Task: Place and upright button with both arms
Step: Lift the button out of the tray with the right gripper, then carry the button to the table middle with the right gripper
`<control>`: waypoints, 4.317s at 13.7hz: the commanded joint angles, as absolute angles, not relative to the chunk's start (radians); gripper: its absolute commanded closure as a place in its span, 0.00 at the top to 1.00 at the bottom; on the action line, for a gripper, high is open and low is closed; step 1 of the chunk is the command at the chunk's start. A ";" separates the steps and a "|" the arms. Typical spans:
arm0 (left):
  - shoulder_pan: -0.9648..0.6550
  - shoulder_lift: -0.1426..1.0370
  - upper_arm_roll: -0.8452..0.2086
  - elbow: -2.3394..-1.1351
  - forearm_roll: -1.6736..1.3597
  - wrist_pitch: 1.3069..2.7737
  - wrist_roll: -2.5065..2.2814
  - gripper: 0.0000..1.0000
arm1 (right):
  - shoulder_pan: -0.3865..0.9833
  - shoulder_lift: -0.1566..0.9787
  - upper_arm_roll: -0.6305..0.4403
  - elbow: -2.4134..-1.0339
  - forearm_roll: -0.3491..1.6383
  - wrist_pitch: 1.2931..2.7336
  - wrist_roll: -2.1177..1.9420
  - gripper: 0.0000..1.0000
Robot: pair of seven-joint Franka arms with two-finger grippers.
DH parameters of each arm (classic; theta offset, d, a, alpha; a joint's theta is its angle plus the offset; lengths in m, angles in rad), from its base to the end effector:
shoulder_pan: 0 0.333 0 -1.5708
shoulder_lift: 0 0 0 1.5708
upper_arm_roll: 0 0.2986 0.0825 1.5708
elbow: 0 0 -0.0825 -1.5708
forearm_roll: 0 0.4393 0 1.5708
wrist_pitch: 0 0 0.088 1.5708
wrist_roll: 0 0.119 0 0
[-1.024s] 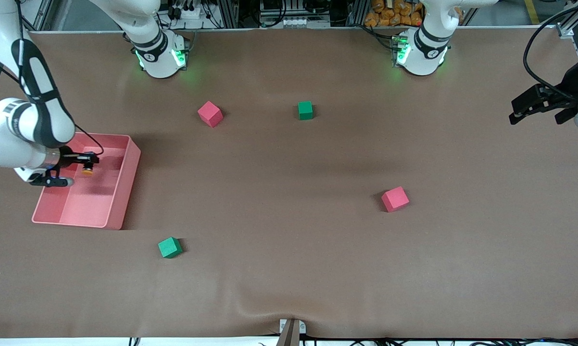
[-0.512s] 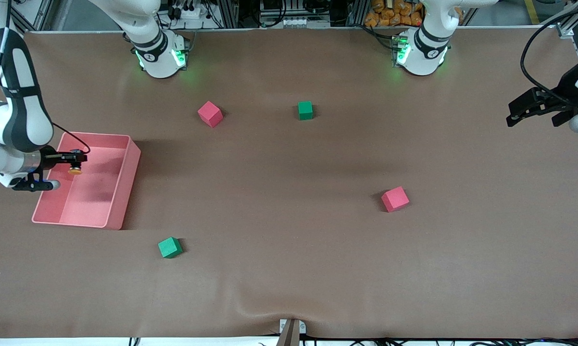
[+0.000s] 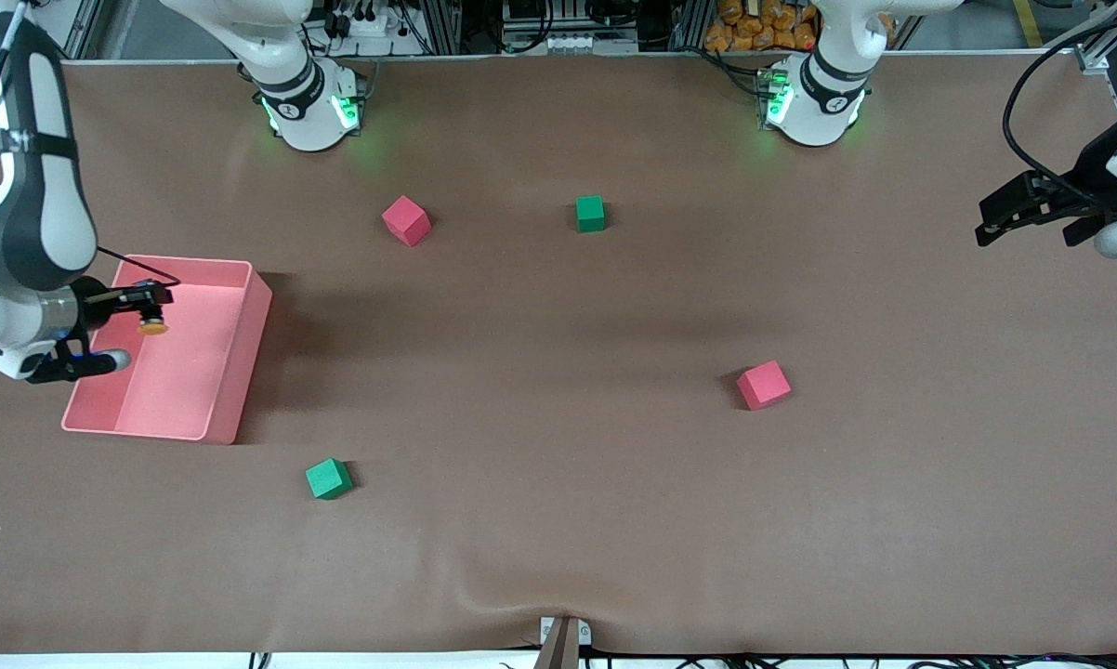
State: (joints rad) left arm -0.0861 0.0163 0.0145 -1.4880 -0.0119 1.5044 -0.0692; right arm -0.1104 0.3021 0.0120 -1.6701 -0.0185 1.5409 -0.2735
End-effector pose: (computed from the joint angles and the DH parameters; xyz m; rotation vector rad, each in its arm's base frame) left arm 0.6065 -0.0451 0.6227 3.1300 -0.0050 -0.0011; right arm 0.6311 -0.0650 0.3530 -2.9950 -0.2685 0.6515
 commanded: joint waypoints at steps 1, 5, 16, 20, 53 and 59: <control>-0.089 0.018 0.011 -1.476 -0.005 1.493 -0.058 1.00 | -0.051 0.304 0.009 -1.609 0.024 1.516 -0.268 0.18; -0.087 0.020 0.011 -1.477 -0.005 1.493 -0.058 1.00 | 0.058 0.304 0.008 -1.549 0.043 1.529 -0.275 0.18; -0.092 0.035 0.011 -1.473 -0.008 1.494 -0.061 1.00 | 0.339 0.354 0.006 -1.519 0.100 1.699 0.188 0.18; -0.092 0.035 0.011 -1.473 -0.006 1.494 -0.060 1.00 | 0.461 0.406 0.008 -1.519 0.100 1.822 0.195 0.19; -0.127 0.067 -0.002 -1.477 -0.008 1.493 -0.058 1.00 | 0.756 0.919 0.005 -1.290 0.213 2.190 0.690 0.07; -0.127 0.063 -0.002 -1.476 -0.006 1.493 -0.061 1.00 | 0.767 0.930 0.002 -1.292 0.180 2.197 0.686 0.59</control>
State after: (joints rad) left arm -0.1275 0.0653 0.0009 -1.4893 -0.0119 1.5044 -0.0688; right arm 0.7556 0.9068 0.0131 -1.3259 0.1888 2.2022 0.6718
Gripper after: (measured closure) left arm 0.000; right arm 0.581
